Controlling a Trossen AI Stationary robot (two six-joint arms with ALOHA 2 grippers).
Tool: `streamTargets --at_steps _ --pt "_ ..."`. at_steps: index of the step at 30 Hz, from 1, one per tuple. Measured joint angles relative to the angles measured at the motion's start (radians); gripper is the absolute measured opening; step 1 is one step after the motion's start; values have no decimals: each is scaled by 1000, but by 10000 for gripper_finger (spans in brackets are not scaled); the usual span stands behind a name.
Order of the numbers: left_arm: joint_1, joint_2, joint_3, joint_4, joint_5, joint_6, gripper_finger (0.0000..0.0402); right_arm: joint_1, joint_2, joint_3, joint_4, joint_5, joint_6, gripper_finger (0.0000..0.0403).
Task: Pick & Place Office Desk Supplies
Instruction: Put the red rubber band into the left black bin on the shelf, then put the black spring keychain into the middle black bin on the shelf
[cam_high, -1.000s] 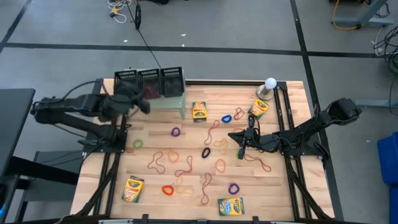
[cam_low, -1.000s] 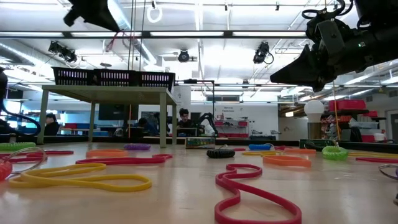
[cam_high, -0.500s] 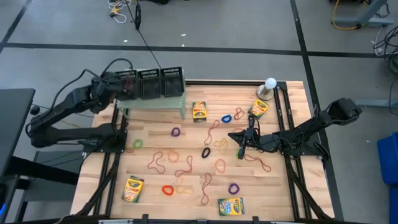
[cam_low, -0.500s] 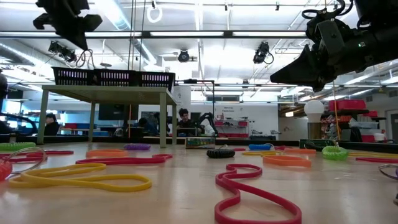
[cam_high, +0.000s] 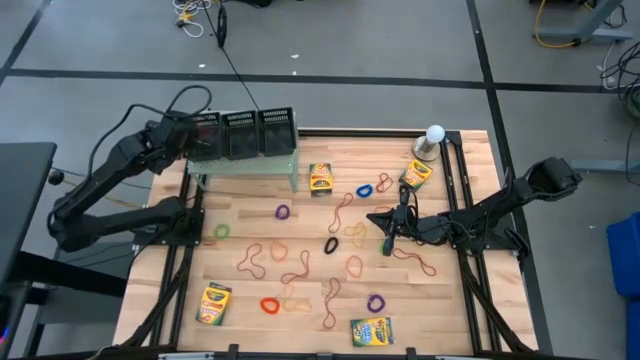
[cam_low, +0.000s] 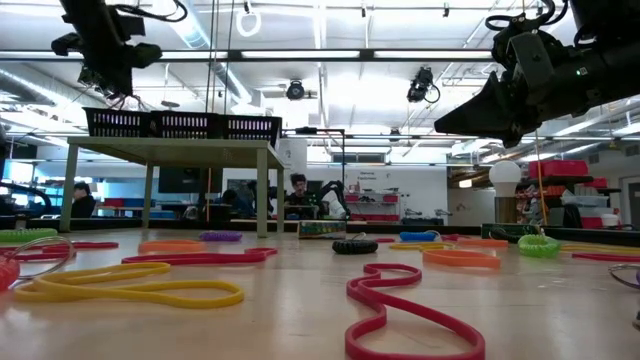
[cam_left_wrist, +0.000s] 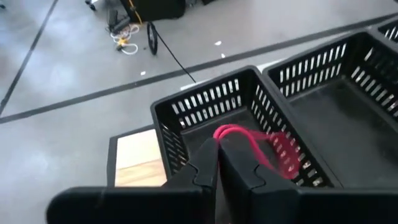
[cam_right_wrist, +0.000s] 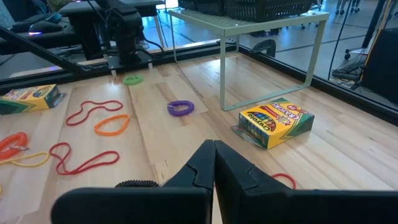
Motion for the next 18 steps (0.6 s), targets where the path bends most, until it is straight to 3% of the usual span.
streamTargets --at_steps 5,14,18 --pt "22 30 0 -9 46 57 47 0 0 0 0 0 -1 9" --pt "21 57 4 -19 45 119 126 0 0 0 0 0 -1 9" --pt "17 51 50 -78 53 105 132 0 0 0 0 0 -1 9"
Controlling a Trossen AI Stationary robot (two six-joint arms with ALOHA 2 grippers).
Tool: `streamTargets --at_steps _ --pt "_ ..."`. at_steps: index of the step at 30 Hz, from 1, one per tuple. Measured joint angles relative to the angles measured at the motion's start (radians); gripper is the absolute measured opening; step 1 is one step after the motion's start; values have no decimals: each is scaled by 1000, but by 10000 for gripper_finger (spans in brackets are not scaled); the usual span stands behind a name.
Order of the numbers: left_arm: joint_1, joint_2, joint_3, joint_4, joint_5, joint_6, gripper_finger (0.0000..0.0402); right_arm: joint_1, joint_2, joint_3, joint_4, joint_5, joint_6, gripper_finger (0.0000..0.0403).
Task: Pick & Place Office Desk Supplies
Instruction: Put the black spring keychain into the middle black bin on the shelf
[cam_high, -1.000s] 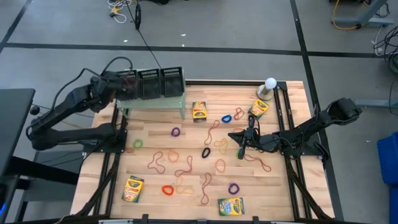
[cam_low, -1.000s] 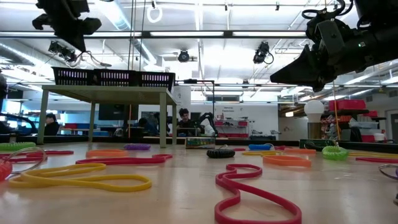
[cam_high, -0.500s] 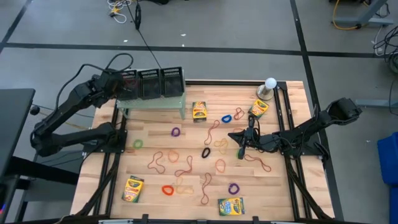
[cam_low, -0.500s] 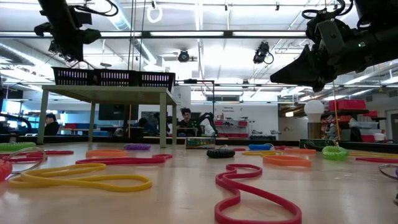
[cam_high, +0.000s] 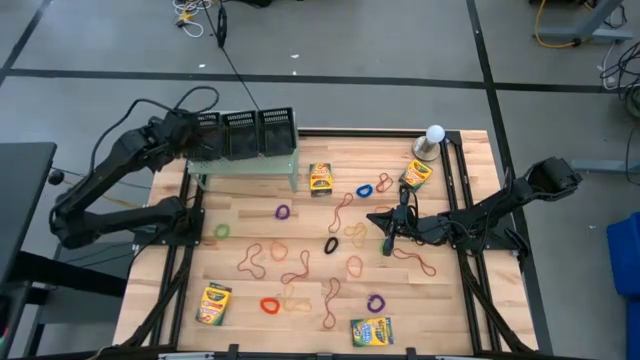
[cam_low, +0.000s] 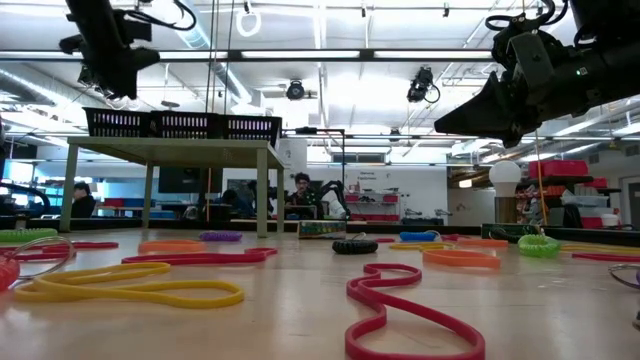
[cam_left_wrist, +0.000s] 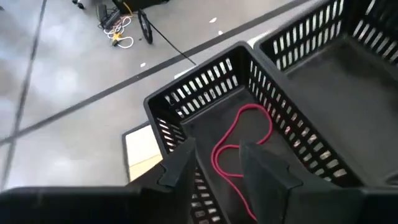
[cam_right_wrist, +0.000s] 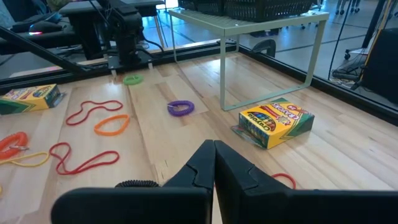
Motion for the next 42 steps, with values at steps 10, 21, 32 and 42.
streamTargets --at_steps 10,21,32,42 --pt "-316 -142 -155 209 54 -152 35 0 0 0 0 0 0 9" --pt "-703 -85 -560 1149 -36 118 13 0 0 0 0 0 1 9" --pt "-800 178 -771 1890 107 248 10 0 0 0 -1 0 0 9" --pt "-805 333 -772 2043 112 252 9 0 0 0 -4 0 0 9"
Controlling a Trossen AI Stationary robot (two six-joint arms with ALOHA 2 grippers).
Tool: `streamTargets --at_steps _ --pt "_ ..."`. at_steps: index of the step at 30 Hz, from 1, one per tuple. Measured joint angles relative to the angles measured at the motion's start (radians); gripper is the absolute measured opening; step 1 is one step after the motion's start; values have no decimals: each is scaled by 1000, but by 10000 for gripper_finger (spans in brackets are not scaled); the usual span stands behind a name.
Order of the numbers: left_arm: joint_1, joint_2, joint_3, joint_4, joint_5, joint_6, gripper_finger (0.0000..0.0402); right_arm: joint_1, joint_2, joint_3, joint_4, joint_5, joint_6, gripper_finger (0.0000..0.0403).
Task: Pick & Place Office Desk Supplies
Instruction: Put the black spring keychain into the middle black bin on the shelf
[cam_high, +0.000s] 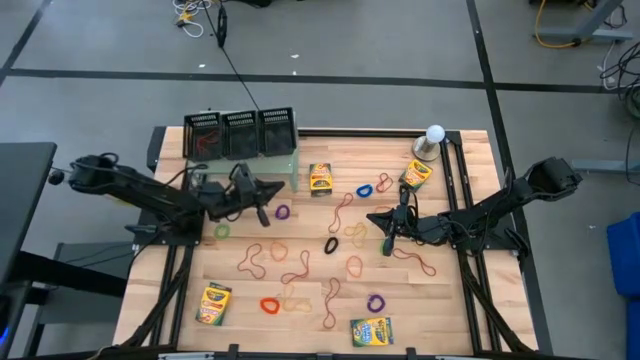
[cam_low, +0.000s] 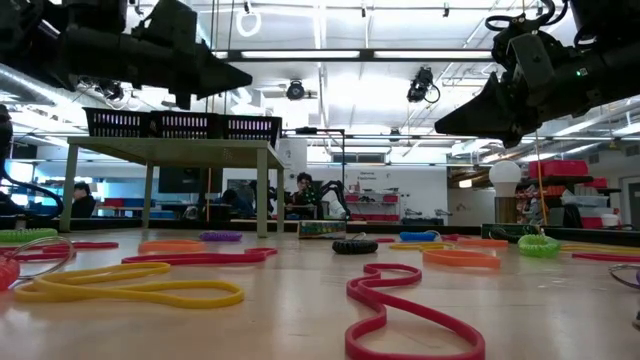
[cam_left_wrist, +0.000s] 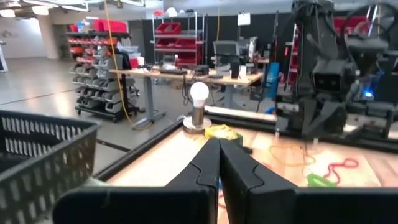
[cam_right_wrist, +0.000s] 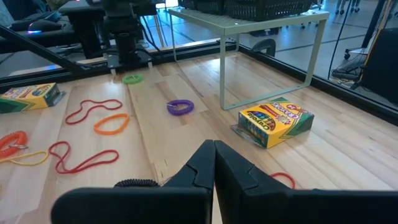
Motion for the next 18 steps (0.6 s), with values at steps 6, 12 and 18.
streamTargets --at_steps 6,12,18 --pt "5 68 0 15 0 -3 9 0 0 0 0 0 0 9" --pt "-11 108 0 15 5 32 9 0 0 0 -1 0 0 9" --pt "5 130 1 15 3 31 9 0 0 0 -1 0 1 9"
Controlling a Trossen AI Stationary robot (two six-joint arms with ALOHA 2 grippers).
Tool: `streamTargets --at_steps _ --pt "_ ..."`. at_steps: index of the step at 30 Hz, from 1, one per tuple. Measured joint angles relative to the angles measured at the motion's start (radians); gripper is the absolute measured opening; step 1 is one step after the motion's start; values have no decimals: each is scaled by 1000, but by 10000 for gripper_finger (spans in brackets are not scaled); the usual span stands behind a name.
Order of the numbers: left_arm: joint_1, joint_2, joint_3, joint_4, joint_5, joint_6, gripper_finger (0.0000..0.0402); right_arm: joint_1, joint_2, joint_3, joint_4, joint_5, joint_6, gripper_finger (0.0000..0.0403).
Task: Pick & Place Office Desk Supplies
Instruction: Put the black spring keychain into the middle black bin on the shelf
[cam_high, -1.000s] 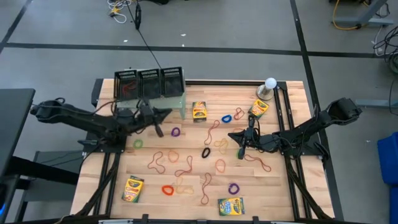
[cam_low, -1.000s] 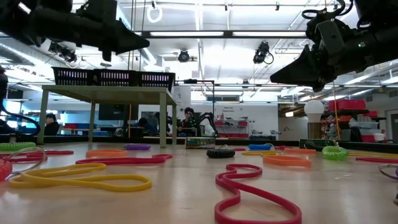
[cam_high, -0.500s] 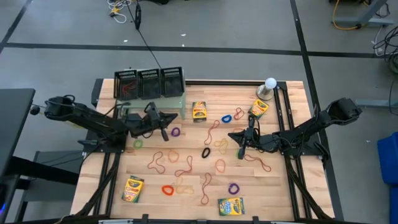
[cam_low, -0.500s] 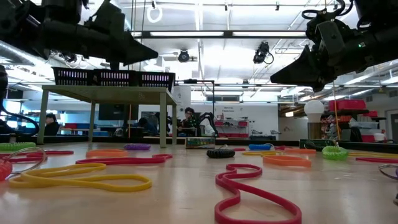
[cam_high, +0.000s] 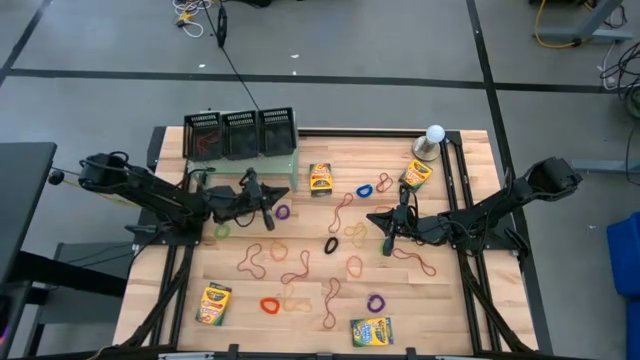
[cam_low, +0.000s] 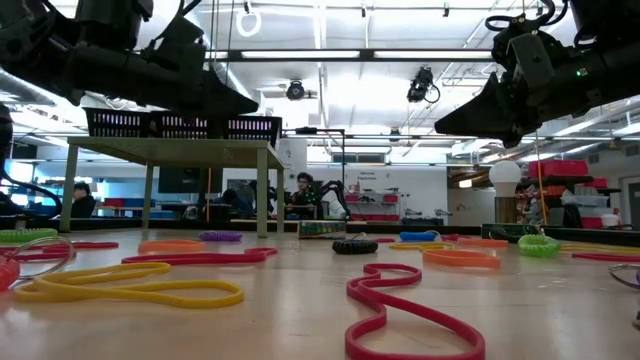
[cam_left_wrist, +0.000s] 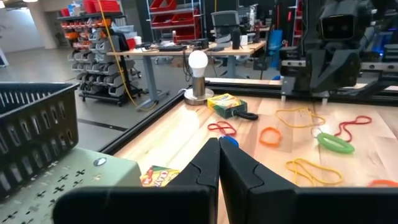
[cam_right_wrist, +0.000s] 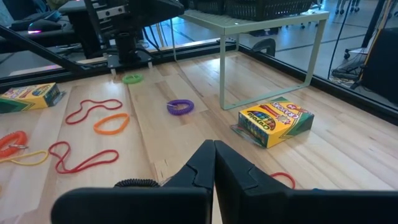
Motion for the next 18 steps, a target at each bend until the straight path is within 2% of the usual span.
streamTargets --at_steps 5,10,18 --pt "5 5 0 -1 0 1 9 -6 0 0 0 -6 -1 9" --pt "3 5 0 -26 2 -10 9 -54 0 0 -1 -56 0 9" --pt "3 5 0 -35 8 -26 9 -69 0 0 -7 -62 0 9"
